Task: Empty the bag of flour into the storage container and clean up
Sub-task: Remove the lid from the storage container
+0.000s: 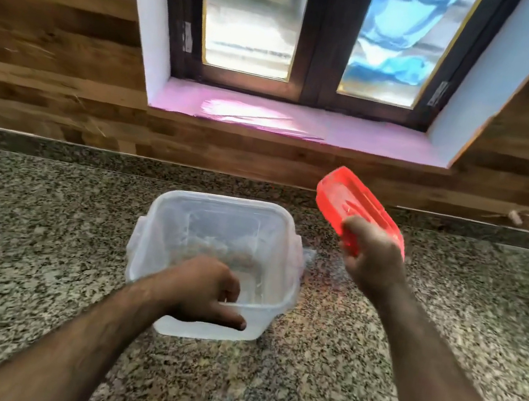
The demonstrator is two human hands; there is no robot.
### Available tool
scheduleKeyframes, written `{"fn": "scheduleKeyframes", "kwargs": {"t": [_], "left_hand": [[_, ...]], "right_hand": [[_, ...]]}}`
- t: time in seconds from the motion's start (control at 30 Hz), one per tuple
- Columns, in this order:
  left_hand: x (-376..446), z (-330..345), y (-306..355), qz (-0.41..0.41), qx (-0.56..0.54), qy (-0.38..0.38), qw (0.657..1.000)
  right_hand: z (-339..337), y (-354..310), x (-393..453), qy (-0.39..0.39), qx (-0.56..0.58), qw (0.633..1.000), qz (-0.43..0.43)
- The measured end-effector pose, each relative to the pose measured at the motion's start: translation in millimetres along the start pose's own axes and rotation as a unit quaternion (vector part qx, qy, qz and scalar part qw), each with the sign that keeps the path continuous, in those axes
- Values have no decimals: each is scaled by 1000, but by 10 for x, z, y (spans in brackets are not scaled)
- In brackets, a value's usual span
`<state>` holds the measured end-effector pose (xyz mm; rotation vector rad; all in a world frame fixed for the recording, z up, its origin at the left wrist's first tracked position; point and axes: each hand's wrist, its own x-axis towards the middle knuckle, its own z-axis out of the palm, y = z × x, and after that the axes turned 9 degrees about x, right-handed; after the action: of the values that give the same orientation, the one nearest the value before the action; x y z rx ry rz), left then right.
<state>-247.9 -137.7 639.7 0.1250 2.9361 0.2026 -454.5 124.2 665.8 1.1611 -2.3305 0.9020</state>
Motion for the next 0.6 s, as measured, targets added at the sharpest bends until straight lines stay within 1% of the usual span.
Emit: {"fn": "scheduleKeyframes", "kwargs": {"t": [0.1, 0.23, 0.33, 0.4, 0.47, 0.53, 0.6], "left_hand": [[8, 18, -24, 3, -16, 7, 1000], [19, -7, -28, 2, -30, 12, 999], [9, 1, -34, -7, -52, 14, 999], [9, 2, -34, -18, -65, 17, 998], [15, 2, -25, -24, -66, 19, 997], [21, 4, -13, -30, -65, 20, 997], [20, 10, -3, -39, -71, 19, 997]], "right_hand": [[268, 268, -415, -38, -6, 999, 25], [577, 487, -911, -109, -43, 993, 22], [702, 547, -1135, -158, -45, 986, 3], [789, 579, -1268, -195, -35, 980, 20], [891, 630, -1400, -242, -44, 968, 51], [989, 675, -1515, -306, -70, 946, 82], [1044, 698, -1576, -353, -86, 926, 108]]}}
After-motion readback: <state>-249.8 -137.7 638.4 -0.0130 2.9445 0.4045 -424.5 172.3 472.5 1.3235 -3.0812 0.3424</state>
